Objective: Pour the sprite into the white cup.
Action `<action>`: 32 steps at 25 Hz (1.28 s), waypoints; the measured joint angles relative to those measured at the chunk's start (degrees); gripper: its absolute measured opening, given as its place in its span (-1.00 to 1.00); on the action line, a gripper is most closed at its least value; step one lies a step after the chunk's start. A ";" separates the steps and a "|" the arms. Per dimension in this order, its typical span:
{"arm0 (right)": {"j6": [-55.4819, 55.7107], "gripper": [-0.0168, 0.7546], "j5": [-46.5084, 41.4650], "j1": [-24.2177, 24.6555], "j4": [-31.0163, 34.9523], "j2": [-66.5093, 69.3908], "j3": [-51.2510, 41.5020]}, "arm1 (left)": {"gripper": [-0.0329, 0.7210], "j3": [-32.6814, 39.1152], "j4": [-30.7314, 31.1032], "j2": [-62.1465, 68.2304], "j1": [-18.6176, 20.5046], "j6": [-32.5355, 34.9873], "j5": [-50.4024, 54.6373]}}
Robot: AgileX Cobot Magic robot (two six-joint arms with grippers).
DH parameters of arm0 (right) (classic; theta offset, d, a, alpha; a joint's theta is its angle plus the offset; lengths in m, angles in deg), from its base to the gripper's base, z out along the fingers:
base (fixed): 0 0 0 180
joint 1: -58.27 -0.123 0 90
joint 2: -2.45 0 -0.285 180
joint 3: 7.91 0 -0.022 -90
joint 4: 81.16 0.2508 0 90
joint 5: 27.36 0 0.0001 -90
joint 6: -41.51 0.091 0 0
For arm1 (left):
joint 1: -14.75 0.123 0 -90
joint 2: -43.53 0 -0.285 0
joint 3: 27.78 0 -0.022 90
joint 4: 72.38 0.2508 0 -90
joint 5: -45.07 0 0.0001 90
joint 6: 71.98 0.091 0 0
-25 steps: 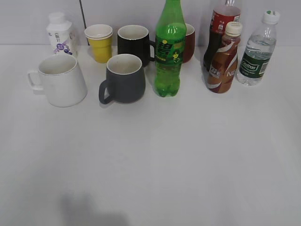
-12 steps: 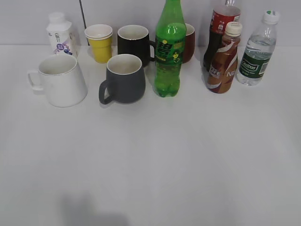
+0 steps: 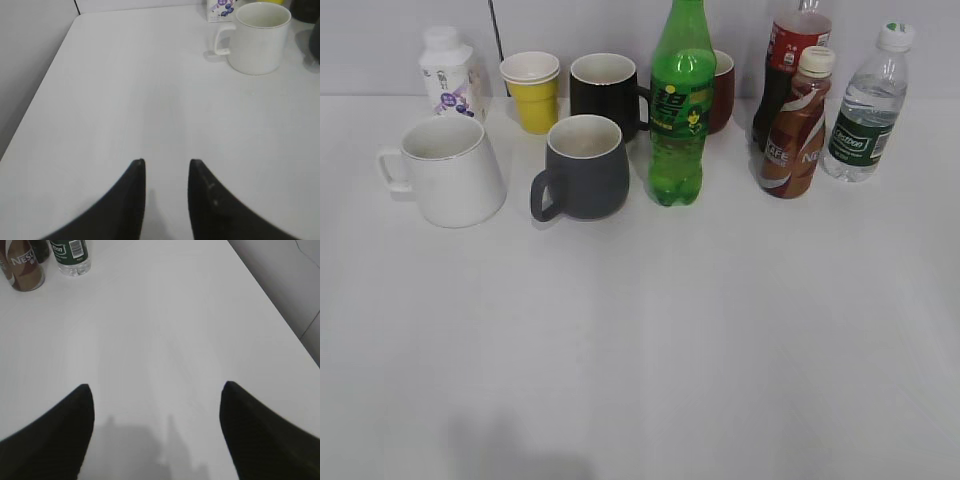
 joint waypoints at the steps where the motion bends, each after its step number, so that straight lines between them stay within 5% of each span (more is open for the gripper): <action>1: 0.00 0.57 0.00 0.00 0.00 0.00 0.00 | -0.29 0.00 0.00 0.00 0.00 0.00 0.00; 13: 0.00 0.57 0.00 0.00 0.00 0.00 0.00 | -0.29 -0.75 -2.50 0.00 0.00 0.00 -2.75; 24: 0.00 0.57 0.00 0.00 0.00 0.00 0.00 | -0.29 4.01 -5.24 15.34 0.00 0.00 -59.53; 32: 0.00 0.57 0.00 0.00 0.00 0.00 0.00 | -0.27 4.72 -4.83 40.83 0.00 0.00 -77.23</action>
